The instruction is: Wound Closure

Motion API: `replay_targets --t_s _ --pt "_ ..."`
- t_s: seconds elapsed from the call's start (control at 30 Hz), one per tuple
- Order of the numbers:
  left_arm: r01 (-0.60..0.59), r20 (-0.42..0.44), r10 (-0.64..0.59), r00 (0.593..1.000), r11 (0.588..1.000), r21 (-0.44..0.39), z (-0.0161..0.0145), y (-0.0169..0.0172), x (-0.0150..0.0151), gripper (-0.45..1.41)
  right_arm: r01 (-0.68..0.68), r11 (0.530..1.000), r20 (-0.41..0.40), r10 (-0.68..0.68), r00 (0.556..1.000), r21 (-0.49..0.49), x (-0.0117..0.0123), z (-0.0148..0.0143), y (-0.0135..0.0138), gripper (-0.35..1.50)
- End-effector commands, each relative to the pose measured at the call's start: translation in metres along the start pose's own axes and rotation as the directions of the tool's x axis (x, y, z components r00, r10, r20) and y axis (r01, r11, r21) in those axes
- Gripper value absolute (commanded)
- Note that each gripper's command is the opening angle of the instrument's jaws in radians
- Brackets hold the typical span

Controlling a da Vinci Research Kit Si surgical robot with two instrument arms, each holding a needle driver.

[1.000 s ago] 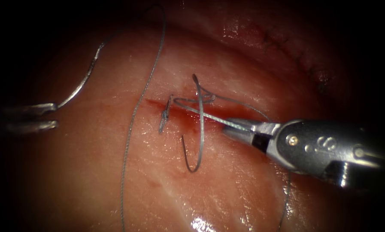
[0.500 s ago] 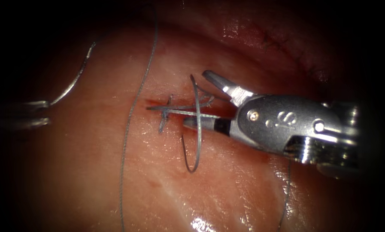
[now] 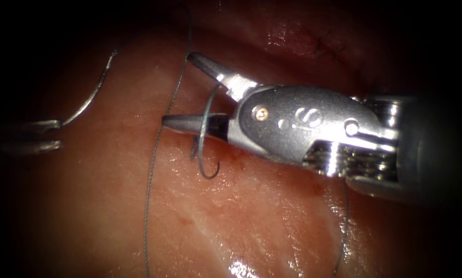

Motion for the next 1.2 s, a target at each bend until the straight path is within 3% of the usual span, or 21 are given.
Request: replay_targets --t_s 0.03,0.27,0.43,0.57,0.67,0.8,0.9,1.07,1.13,1.2 --pt "0.003 0.0 -0.003 1.0 1.0 0.0 0.0007 0.0007 -0.0008 -0.45 0.004 1.0 -0.011 -0.004 1.0 -0.011 0.0003 0.0005 0.001 1.48" --pt "0.006 0.005 -0.006 1.0 1.0 0.0 0.0012 0.001 -0.0009 -0.45 0.046 0.999 -0.035 -0.046 0.998 -0.021 0.0009 -0.0002 0.0024 1.48" --pt "0.007 0.005 -0.007 1.0 1.0 -0.002 0.001 0.0008 -0.0009 -0.45 0.112 0.986 0.053 -0.119 0.991 0.125 -0.0022 -0.0085 0.0012 1.48" --pt "0.007 0.006 -0.007 1.0 1.0 0.001 0.0013 0.0009 -0.0009 -0.45 0.142 0.972 0.121 -0.167 0.979 0.189 -0.0055 -0.0115 0.0005 1.48" --pt "0.007 0.006 -0.007 1.0 1.0 0.0 0.0012 0.0009 -0.0009 -0.45 0.156 0.966 0.124 -0.185 0.975 0.207 -0.0069 -0.0139 0.0006 1.48" --pt "0.007 0.005 -0.007 1.0 1.0 -0.002 0.001 0.0009 -0.0009 -0.45 0.135 0.966 0.097 -0.159 0.982 0.221 -0.0071 -0.0172 0.0006 1.48" --pt "0.007 0.005 -0.007 1.0 1.0 -0.002 0.001 0.0009 -0.0009 -0.45 0.11 0.962 0.025 -0.12 0.992 0.251 -0.0063 -0.021 0.0005 1.48" --pt "0.007 0.005 -0.007 1.0 1.0 -0.001 0.0011 0.0009 -0.0009 -0.45 0.078 0.95 -0.057 -0.063 0.996 0.304 -0.0057 -0.0249 0.0007 1.48" --pt "0.007 0.005 -0.007 1.0 1.0 -0.001 0.0011 0.0009 -0.0009 -0.45 0.048 0.948 -0.137 -0.005 0.991 0.316 -0.0059 -0.028 0.0024 1.48" --pt "0.007 0.005 -0.007 1.0 1.0 -0.001 0.0011 0.0009 -0.0009 -0.45 0.046 0.952 -0.179 0.009 0.984 0.304 -0.0065 -0.0291 0.0037 1.48"
